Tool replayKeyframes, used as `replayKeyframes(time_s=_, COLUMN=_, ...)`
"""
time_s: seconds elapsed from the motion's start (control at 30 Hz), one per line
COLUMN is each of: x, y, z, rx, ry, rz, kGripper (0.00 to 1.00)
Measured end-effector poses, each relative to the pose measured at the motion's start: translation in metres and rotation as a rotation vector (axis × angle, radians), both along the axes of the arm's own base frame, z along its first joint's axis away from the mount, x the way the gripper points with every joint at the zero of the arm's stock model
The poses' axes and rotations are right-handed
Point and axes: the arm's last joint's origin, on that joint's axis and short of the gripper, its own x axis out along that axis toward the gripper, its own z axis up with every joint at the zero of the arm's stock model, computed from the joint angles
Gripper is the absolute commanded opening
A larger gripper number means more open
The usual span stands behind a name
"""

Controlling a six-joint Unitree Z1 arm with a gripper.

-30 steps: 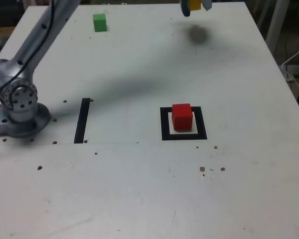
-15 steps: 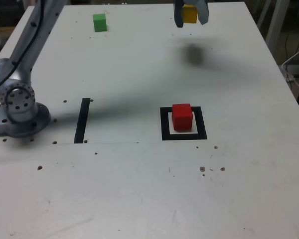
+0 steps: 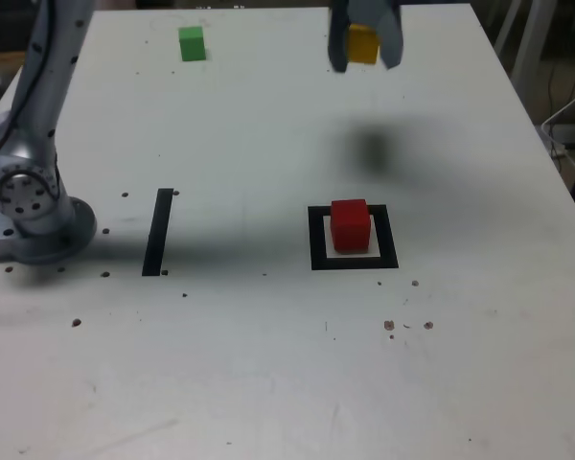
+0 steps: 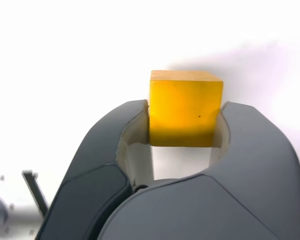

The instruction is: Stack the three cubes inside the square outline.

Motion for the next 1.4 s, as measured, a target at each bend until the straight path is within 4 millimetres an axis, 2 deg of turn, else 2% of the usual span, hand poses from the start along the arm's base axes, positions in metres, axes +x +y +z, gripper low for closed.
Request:
replayKeyframes(time_s=0.27, x=-0.02, y=-0.05, z=0.004, rx=-0.039, ry=0.007, rz=0.03, kGripper=0.25)
replayKeyframes(time_s=0.57, x=-0.027, y=-0.106, z=0.01, rx=-0.078, ry=-0.026, rz=0.013, kGripper=0.25)
replayKeyframes(time_s=0.67, x=-0.032, y=-0.129, z=0.008, rx=-0.115, ry=-0.029, rz=-0.007, kGripper=0.25)
replayKeyframes(time_s=1.0, x=-0.042, y=-0.182, z=-0.002, rx=-0.146, ry=-0.024, rz=-0.032, kGripper=0.25)
replayKeyframes(time_s=1.13, x=-0.046, y=-0.197, z=-0.008, rx=-0.142, ry=-0.029, rz=-0.034, kGripper=0.25)
replayKeyframes(time_s=1.4, x=-0.038, y=-0.206, z=-0.029, rx=-0.136, ry=-0.039, rz=-0.014, kGripper=0.25)
